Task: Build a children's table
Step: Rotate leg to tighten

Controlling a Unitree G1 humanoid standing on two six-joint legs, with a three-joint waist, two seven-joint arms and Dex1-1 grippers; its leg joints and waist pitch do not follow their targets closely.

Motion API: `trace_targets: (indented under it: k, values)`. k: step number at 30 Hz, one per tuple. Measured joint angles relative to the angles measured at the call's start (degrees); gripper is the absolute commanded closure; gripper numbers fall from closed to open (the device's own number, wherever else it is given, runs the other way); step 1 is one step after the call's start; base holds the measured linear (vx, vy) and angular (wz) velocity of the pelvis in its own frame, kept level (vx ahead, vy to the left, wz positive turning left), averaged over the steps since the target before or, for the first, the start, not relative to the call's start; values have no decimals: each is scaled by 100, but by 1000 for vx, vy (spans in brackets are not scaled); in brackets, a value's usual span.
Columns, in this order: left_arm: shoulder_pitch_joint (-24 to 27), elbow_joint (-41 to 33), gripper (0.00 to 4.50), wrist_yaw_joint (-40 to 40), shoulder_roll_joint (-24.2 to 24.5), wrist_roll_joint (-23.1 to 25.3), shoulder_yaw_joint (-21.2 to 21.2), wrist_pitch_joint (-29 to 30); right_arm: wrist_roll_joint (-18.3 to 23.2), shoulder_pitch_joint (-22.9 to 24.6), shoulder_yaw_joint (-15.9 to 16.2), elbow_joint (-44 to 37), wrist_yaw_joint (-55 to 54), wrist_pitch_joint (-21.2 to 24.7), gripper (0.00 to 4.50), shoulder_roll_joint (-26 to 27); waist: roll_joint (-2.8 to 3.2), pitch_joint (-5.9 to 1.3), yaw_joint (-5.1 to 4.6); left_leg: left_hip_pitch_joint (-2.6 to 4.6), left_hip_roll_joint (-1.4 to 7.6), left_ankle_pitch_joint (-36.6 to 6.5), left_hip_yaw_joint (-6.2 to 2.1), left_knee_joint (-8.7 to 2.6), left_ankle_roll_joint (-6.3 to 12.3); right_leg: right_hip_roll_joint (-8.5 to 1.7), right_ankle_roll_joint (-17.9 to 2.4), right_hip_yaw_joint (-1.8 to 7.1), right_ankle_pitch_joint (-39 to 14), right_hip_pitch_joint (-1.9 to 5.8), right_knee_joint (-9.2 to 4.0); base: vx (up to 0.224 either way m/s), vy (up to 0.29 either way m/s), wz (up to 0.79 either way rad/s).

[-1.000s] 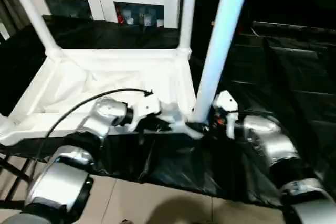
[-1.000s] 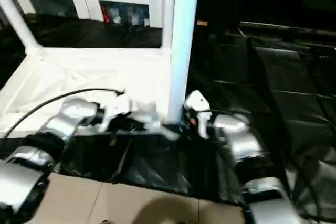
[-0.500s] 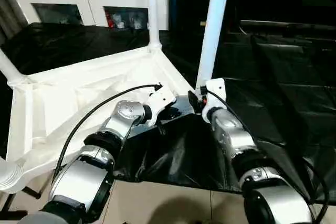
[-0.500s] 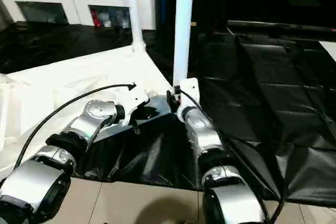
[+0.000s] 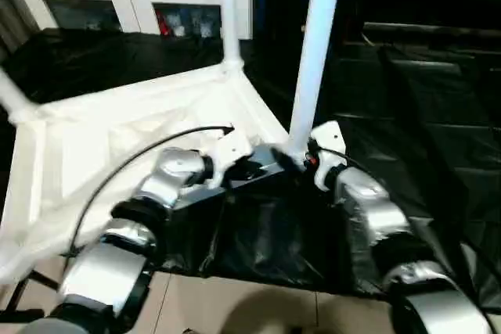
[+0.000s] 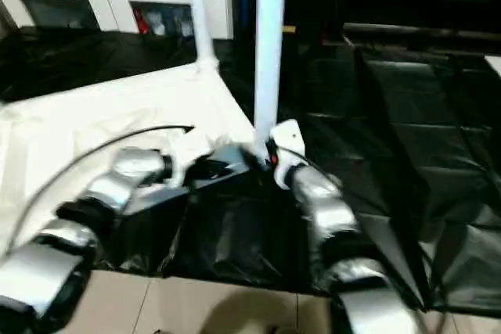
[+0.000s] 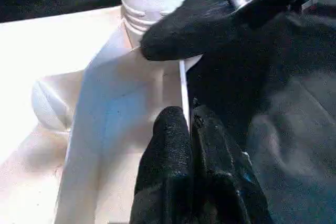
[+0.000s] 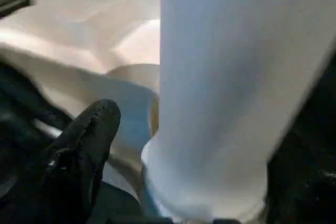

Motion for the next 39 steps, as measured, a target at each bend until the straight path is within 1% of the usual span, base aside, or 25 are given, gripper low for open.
trace_targets:
  k: [1,3,6,8,9,10,11,14,16,19,20,21,23,25,26,27,28,39]
  values:
    - [13,-24,450,-223,58,-27,-21,-45,70,48,70,-98,340,-2,27,-137,0,0,49,-1,-1,-1,3,0,1,0,-1,1,0,-1,-2,0,0,0]
    - [75,-81,450,-557,115,-92,-62,-160,189,117,154,-206,948,-11,27,-304,-1,0,108,-3,0,-2,4,4,3,-2,-2,2,-1,-1,-2,0,0,0]
    - [90,-90,450,-987,265,-136,-107,-232,381,172,264,-352,1759,37,27,-498,0,1,140,-2,-2,-2,9,11,0,-6,-2,7,-1,0,1,0,0,0]
    - [103,-92,450,-1226,315,-185,-114,-261,495,179,354,-509,2318,220,27,-674,-1,1,178,-2,-2,-2,11,17,0,-8,-2,8,0,3,3,0,0,0]
    - [103,-93,450,-1334,333,-196,-120,-262,546,181,374,-561,2516,296,43,-727,-1,1,194,-1,-2,-2,12,18,0,-8,-2,9,0,4,3,0,0,0]
    - [108,-95,450,-1431,342,-218,-124,-262,580,182,406,-593,2688,360,43,-774,-1,1,209,-1,-2,-2,11,19,-1,-8,-2,9,0,6,3,0,0,0]
    - [116,-98,450,-1554,361,-242,-129,-262,598,188,480,-644,2900,421,60,-863,-1,1,223,-1,-2,-3,12,20,-2,-9,-2,10,0,6,5,0,0,0]
    - [154,-151,450,-1781,390,-291,-149,-263,599,187,561,-718,3221,528,71,-988,-2,1,245,-1,-2,-2,13,21,-1,-10,-2,10,0,6,6,0,0,0]
    - [172,-173,450,-1885,400,-304,-157,-277,600,183,597,-719,3386,576,96,-1044,-2,1,260,-2,-2,-1,13,20,0,-10,-2,9,-1,6,6,0,0,0]
    - [175,-178,450,-2031,427,-320,-182,-292,587,164,661,-708,3501,583,109,-1087,-2,1,278,-2,-2,-1,13,21,0,-10,-2,9,-1,6,6,0,0,0]
    - [175,-178,450,-2073,439,-322,-193,-309,574,163,695,-692,3530,561,127,-1099,-2,1,282,-1,-2,-1,13,21,0,-10,-2,9,-1,6,7,0,0,0]
    - [175,-178,450,-2077,444,-323,-200,-325,558,163,702,-674,3541,546,127,-1098,-2,1,285,-1,-2,-1,13,22,0,-10,-2,9,0,6,8,0,0,0]
    - [176,-177,450,-2101,454,-321,-213,-358,543,163,718,-655,3547,542,149,-1099,-2,1,293,0,-2,-1,13,25,0,-10,-2,9,0,6,13,0,0,0]
    - [176,-176,450,-2131,461,-320,-214,-366,544,164,722,-658,3557,559,156,-1100,-2,1,302,0,-1,-1,13,26,-1,-10,-2,9,-1,6,17,0,0,0]
    - [177,-176,450,-2138,466,-320,-215,-368,546,164,726,-667,3563,585,173,-1099,-2,1,305,1,-1,-1,13,27,-1,-10,-2,9,-1,6,19,0,0,0]
    - [177,-176,450,-2143,469,-320,-216,-369,547,166,731,-685,3564,612,173,-1099,-2,1,306,2,-1,-1,12,27,-1,-10,-2,9,-1,6,22,0,0,0]
    - [177,-176,450,-2154,473,-320,-216,-369,547,171,733,-700,3567,623,185,-1099,-2,1,307,2,-1,-1,12,28,-1,-10,-2,9,-1,6,22,0,0,0]
    - [180,-175,450,-2197,494,-320,-217,-371,548,185,732,-713,3597,645,192,-1074,-2,1,310,4,0,-1,12,32,-1,-10,-2,9,-1,5,30,0,0,0]
